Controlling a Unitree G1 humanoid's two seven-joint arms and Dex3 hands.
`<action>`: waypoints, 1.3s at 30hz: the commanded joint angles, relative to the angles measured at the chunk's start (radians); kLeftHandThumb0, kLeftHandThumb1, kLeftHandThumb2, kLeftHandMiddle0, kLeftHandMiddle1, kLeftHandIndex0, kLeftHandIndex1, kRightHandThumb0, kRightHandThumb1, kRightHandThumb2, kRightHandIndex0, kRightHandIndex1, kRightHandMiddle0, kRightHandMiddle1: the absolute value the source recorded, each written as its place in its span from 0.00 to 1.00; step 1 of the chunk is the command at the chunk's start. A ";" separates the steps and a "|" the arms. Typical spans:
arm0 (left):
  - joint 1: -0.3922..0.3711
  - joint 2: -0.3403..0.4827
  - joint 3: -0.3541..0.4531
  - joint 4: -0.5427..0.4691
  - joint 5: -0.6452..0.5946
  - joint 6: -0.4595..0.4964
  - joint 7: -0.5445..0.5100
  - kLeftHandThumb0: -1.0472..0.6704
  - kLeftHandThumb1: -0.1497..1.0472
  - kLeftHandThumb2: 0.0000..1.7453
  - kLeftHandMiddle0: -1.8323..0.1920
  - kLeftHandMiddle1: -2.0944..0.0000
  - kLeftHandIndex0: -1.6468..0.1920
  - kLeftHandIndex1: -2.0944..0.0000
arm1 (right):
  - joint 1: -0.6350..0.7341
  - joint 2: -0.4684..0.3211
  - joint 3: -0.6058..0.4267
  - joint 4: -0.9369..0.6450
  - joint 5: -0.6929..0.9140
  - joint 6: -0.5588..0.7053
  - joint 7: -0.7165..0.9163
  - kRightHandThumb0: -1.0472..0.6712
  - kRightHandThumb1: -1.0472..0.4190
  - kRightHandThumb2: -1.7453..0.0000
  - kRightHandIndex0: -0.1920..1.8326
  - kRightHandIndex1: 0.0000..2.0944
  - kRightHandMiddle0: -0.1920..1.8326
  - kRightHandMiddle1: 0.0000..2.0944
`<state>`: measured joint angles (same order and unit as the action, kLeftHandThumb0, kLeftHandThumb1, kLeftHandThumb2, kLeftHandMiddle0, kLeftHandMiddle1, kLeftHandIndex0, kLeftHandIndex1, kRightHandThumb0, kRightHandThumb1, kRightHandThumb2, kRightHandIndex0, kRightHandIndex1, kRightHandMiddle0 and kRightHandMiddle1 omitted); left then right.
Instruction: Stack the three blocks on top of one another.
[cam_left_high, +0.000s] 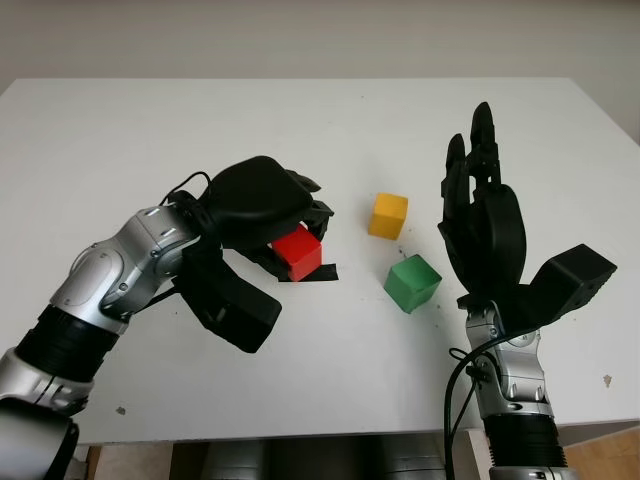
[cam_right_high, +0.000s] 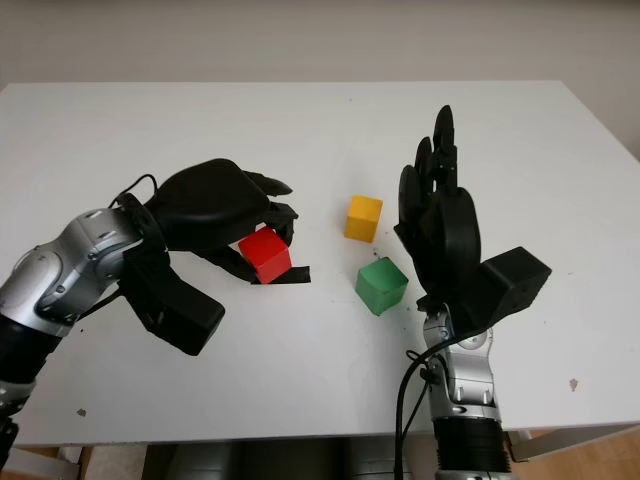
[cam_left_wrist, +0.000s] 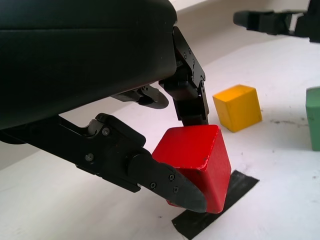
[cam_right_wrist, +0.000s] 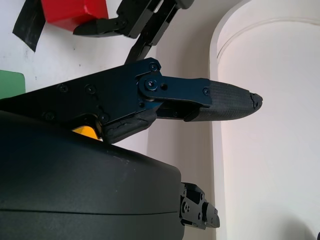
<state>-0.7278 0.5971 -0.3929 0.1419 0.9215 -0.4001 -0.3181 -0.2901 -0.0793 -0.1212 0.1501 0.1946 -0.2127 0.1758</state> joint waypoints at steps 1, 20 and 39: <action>-0.044 -0.016 -0.035 0.035 0.032 -0.025 0.042 0.32 0.87 0.03 0.70 0.97 0.53 0.57 | 0.006 0.001 0.005 -0.030 -0.006 0.010 -0.007 0.15 0.00 0.71 0.00 0.00 0.00 0.00; -0.159 -0.039 -0.166 0.229 0.119 -0.179 0.154 0.35 0.84 0.03 0.73 0.98 0.55 0.47 | 0.017 0.005 0.015 -0.053 -0.023 0.026 -0.033 0.14 0.00 0.72 0.00 0.01 0.00 0.01; -0.127 0.007 -0.142 0.170 0.103 -0.163 0.121 0.10 0.86 0.03 0.94 0.99 0.86 0.99 | 0.015 0.000 0.009 -0.057 -0.012 0.043 -0.028 0.14 0.00 0.72 0.00 0.01 0.00 0.01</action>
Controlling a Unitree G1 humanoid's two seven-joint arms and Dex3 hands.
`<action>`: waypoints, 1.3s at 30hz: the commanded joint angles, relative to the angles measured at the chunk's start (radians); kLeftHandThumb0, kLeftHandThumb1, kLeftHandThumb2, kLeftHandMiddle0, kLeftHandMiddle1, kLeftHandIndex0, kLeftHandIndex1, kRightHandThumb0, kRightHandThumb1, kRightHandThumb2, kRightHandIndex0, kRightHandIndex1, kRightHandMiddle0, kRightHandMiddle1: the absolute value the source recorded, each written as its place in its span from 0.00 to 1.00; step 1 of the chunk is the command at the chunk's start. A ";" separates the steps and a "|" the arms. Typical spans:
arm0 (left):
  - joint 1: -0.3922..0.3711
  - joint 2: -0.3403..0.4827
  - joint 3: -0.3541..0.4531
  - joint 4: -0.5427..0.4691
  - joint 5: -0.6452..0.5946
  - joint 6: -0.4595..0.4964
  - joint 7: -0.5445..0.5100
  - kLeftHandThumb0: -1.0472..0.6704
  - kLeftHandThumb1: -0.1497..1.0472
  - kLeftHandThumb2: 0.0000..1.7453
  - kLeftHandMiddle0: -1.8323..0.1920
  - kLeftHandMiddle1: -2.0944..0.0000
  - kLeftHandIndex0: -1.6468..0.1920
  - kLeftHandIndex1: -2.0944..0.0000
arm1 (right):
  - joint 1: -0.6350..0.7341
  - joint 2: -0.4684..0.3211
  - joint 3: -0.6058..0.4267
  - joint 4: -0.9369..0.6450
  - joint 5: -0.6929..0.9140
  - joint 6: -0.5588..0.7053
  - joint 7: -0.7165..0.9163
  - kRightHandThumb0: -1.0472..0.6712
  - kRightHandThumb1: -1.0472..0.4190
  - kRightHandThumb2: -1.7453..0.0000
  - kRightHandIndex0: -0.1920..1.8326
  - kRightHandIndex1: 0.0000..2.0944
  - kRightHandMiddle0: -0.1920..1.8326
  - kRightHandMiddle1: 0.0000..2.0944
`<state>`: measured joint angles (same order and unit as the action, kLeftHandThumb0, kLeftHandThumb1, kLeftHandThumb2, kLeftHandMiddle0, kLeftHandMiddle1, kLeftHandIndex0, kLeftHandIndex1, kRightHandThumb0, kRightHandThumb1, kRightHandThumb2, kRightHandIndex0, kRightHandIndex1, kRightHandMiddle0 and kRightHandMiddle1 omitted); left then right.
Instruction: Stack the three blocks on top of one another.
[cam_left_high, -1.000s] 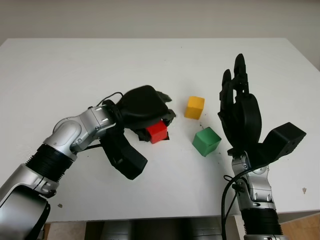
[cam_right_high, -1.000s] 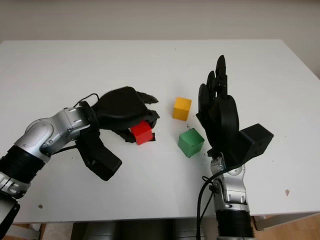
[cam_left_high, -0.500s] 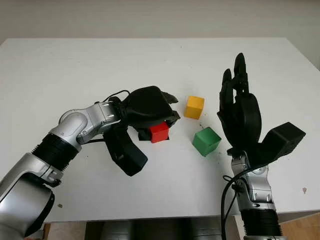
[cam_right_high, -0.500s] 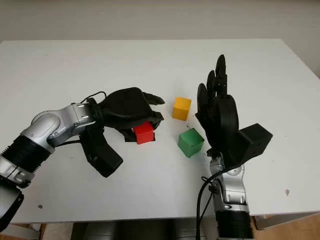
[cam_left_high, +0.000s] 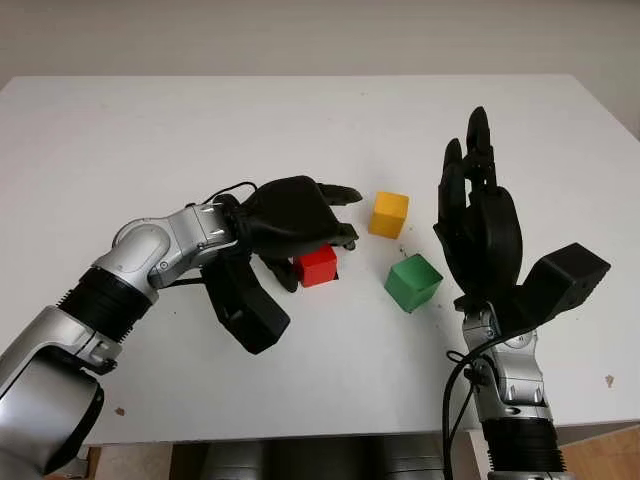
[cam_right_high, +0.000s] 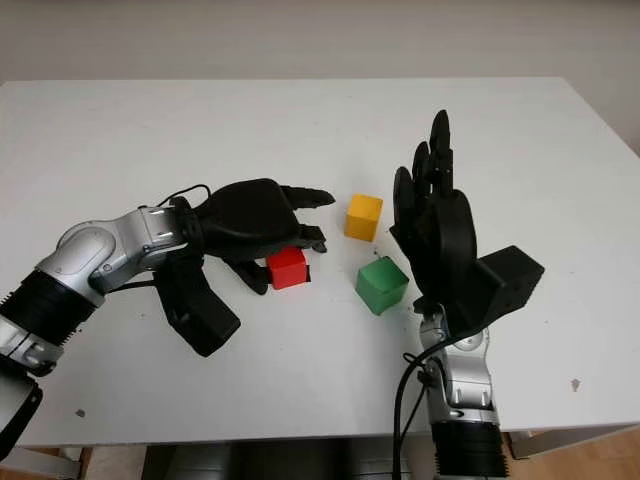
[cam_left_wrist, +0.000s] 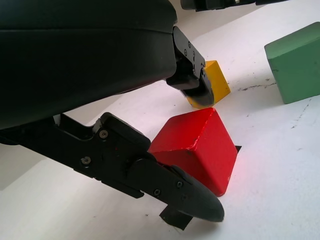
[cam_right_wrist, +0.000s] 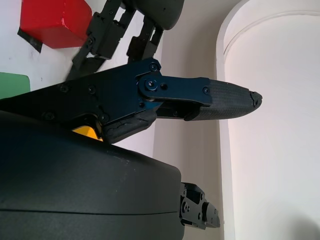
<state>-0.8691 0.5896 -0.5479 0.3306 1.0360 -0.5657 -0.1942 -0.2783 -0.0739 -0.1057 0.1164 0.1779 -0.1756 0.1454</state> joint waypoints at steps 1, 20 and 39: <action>0.017 0.018 0.018 -0.019 -0.018 0.002 -0.003 0.10 0.86 0.03 0.95 0.99 0.88 0.99 | 0.003 -0.005 -0.007 -0.023 0.005 0.005 0.004 0.14 0.00 0.72 0.00 0.01 0.00 0.01; 0.211 0.045 0.474 -0.211 -0.728 0.353 -0.301 0.07 0.96 0.06 1.00 1.00 1.00 1.00 | -0.078 -0.120 -0.071 -0.071 -0.059 0.046 -0.033 0.16 0.00 0.89 0.03 0.03 0.03 0.03; 0.644 -0.393 0.625 -0.433 -0.962 0.536 0.156 0.19 1.00 0.39 0.99 0.98 1.00 0.99 | -0.477 -0.551 0.131 0.169 -0.550 0.198 0.113 0.15 0.09 0.97 0.19 0.17 0.22 0.09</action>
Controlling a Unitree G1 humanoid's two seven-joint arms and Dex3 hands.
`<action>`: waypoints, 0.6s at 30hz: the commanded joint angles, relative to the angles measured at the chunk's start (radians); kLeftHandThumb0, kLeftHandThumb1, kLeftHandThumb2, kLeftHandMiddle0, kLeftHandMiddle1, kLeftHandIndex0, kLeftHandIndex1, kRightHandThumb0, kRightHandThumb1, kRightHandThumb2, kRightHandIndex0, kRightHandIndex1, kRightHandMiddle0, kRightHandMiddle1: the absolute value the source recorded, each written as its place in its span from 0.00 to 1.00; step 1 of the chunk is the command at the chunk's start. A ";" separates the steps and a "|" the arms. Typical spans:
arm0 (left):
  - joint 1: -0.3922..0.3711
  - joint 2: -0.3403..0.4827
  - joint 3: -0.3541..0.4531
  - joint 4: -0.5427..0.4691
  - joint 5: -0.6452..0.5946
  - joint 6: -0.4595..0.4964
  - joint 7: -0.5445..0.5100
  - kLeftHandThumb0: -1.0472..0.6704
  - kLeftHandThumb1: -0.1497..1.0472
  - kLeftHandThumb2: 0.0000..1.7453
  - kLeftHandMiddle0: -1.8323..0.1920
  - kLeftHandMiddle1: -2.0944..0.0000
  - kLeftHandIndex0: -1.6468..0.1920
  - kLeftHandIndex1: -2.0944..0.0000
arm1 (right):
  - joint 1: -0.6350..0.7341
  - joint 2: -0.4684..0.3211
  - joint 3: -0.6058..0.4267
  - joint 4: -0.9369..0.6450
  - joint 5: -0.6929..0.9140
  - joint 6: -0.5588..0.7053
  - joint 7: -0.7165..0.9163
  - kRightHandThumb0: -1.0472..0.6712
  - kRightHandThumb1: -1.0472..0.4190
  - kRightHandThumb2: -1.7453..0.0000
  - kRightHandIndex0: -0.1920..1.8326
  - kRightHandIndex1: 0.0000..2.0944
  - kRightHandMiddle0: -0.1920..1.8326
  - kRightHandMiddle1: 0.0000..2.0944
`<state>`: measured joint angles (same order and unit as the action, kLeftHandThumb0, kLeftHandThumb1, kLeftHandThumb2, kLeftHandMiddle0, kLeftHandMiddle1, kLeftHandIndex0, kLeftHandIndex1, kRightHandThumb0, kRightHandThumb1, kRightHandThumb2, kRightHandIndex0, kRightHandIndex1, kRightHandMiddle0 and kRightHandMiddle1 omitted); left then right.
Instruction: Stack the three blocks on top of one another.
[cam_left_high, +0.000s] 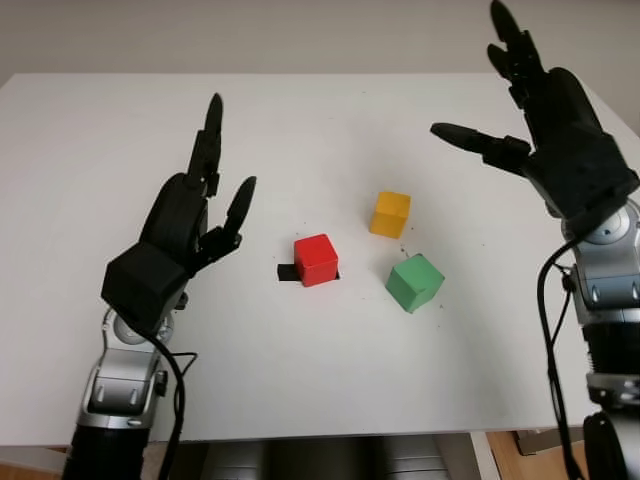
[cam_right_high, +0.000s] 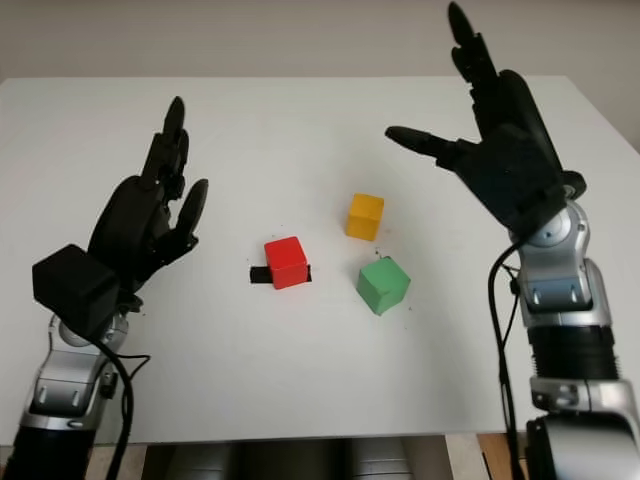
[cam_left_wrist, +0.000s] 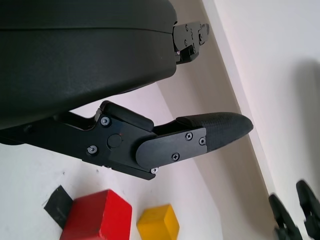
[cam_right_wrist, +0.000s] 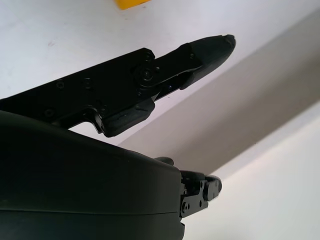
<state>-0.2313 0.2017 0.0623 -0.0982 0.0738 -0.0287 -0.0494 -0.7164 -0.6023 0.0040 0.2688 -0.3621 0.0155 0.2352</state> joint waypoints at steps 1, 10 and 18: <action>0.006 -0.006 0.017 0.001 -0.001 -0.004 0.015 0.19 1.00 0.39 0.99 0.98 1.00 0.99 | -0.059 -0.031 0.040 0.032 -0.023 0.019 0.051 0.15 0.09 0.97 0.20 0.17 0.23 0.09; -0.016 -0.025 0.017 0.037 0.010 -0.049 0.062 0.20 1.00 0.36 0.97 0.97 0.98 0.98 | -0.124 -0.049 0.169 0.146 -0.165 -0.048 0.064 0.15 0.12 0.97 0.11 0.46 0.20 0.24; -0.031 -0.032 0.017 0.050 0.015 -0.066 0.082 0.19 1.00 0.36 0.98 0.98 1.00 0.98 | -0.124 -0.023 0.234 0.164 -0.248 -0.031 0.045 0.14 0.11 0.97 0.19 0.15 0.26 0.11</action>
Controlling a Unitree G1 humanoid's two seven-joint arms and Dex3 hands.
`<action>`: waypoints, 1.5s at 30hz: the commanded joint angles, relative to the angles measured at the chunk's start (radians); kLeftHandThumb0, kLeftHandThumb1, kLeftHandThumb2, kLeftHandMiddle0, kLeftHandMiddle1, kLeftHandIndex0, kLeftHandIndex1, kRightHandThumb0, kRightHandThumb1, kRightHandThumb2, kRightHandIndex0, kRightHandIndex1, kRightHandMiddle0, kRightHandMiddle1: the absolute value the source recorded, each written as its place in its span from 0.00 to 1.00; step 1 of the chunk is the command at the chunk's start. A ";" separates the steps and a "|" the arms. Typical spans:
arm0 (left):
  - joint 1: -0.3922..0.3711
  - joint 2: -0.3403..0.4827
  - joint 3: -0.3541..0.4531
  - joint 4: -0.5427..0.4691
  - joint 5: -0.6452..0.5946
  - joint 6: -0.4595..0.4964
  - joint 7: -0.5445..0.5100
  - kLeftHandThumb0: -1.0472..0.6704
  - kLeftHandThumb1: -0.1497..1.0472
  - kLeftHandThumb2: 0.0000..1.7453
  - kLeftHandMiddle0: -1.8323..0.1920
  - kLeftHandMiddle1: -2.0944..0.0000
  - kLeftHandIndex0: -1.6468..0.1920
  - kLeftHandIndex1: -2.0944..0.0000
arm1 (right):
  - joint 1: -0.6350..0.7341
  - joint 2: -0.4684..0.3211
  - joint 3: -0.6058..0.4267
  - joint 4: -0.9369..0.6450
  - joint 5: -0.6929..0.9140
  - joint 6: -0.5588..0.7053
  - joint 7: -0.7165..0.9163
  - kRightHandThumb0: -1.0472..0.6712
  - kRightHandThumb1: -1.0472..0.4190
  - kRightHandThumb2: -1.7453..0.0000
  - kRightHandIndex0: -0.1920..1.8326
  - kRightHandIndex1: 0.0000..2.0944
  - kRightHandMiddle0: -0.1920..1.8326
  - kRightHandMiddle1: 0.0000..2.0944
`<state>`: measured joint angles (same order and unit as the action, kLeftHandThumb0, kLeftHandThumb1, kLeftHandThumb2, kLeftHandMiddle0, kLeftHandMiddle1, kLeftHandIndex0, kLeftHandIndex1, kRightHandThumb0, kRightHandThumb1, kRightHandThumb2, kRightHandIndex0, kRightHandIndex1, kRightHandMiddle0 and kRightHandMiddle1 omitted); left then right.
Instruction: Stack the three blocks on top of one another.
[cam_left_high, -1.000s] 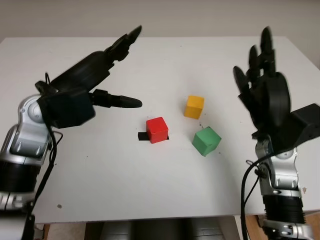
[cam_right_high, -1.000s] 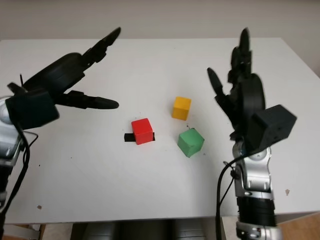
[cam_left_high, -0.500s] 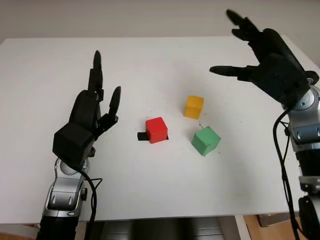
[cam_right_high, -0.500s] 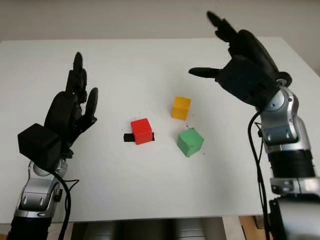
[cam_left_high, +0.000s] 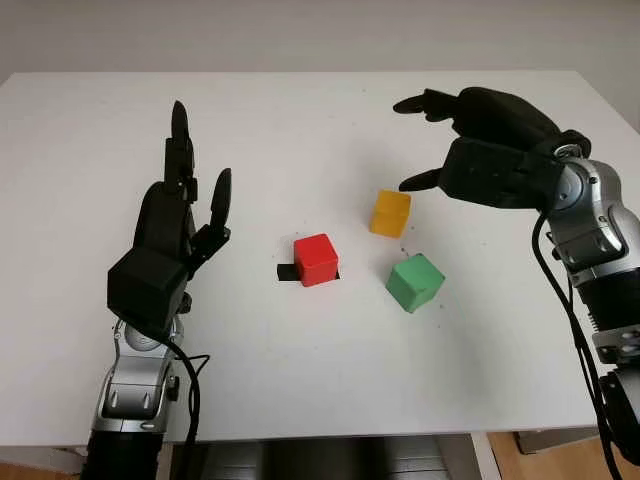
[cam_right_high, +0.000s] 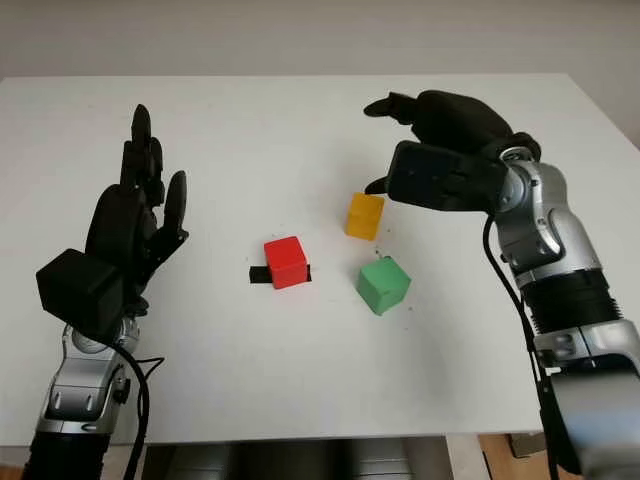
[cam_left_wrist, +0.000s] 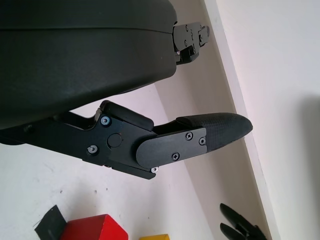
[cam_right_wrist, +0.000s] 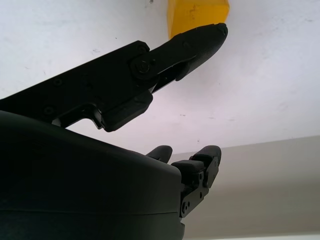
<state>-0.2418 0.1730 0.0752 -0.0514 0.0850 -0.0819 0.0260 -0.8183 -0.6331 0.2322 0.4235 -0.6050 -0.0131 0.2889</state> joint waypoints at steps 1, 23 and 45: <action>-0.022 -0.004 0.004 0.004 0.005 -0.016 0.010 0.20 1.00 0.36 0.98 0.98 1.00 0.98 | -0.023 0.014 0.008 0.017 -0.001 -0.004 -0.009 0.14 0.11 0.97 0.18 0.14 0.26 0.10; -0.020 -0.005 -0.018 -0.002 0.076 -0.024 0.021 0.22 1.00 0.35 0.97 0.97 0.99 0.97 | 0.005 0.044 0.124 0.047 -0.126 -0.010 -0.034 0.16 0.12 0.97 0.20 0.08 0.28 0.09; -0.010 -0.006 -0.024 -0.012 0.061 -0.022 -0.007 0.21 1.00 0.32 0.99 0.98 1.00 0.98 | 0.005 0.031 0.190 0.130 -0.234 -0.034 -0.101 0.20 0.11 0.97 0.26 0.05 0.35 0.10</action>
<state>-0.2497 0.1623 0.0538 -0.0494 0.1462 -0.0921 0.0213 -0.8173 -0.5906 0.4215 0.5424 -0.8332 -0.0403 0.2000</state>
